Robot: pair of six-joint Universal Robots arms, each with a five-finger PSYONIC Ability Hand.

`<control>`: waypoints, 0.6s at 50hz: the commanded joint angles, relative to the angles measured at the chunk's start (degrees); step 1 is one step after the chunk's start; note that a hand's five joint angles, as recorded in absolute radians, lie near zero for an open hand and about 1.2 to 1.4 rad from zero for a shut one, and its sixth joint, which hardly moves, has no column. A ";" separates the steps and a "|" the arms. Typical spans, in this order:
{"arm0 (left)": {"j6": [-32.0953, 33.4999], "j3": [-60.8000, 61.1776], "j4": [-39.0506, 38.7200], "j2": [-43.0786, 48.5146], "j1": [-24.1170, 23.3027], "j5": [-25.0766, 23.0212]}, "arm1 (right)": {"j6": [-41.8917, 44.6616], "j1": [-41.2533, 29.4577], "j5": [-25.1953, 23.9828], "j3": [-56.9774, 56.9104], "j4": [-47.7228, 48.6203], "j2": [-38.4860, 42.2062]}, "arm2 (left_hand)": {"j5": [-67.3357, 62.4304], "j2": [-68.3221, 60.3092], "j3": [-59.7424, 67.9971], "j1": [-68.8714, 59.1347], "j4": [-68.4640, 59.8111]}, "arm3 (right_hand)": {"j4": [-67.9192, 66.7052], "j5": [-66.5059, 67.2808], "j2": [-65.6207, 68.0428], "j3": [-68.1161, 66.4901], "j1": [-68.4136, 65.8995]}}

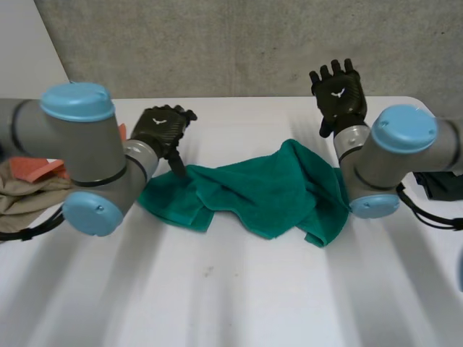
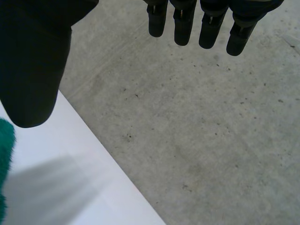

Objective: Fold the laundry.

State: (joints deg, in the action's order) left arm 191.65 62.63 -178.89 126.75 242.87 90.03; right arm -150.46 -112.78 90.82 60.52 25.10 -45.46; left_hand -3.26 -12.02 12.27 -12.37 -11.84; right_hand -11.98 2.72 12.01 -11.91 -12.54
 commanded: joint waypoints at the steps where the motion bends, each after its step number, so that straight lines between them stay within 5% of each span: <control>1: 3.98 13.45 0.12 -10.02 0.50 -0.20 | -5.62 -0.16 -0.29 10.56 -19.25 -14.99 | 1.37 0.13 -0.38 0.48 -0.05 | 1.98 -2.72 -2.01 1.91 2.54; 10: 9.61 24.19 -0.31 -11.53 1.38 -4.24 | -12.21 0.72 -4.32 22.07 -39.43 -19.93 | -9.05 -10.30 10.04 -9.94 -10.47 | -0.86 0.12 0.83 -0.93 -0.30; 20: 9.53 21.48 -2.86 -3.18 2.26 -7.32 | -13.54 -0.16 -6.35 32.02 -25.29 -18.36 | -15.62 -16.86 16.60 -16.50 -17.03 | -10.96 10.23 10.93 -11.03 -10.40; 30: 8.65 17.61 -6.64 1.66 2.00 -8.90 | -14.42 -0.86 -2.40 32.21 -17.72 -13.52 | -20.33 -21.58 21.32 -21.22 -21.75 | -17.68 16.95 17.66 -17.76 -17.13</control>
State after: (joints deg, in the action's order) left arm 200.74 82.08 -183.17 126.50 245.24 81.47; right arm -164.39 -113.52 85.92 93.46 4.22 -61.41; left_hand -18.21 -27.81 27.92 -27.90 -28.09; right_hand -21.06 11.74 20.38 -21.28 -21.12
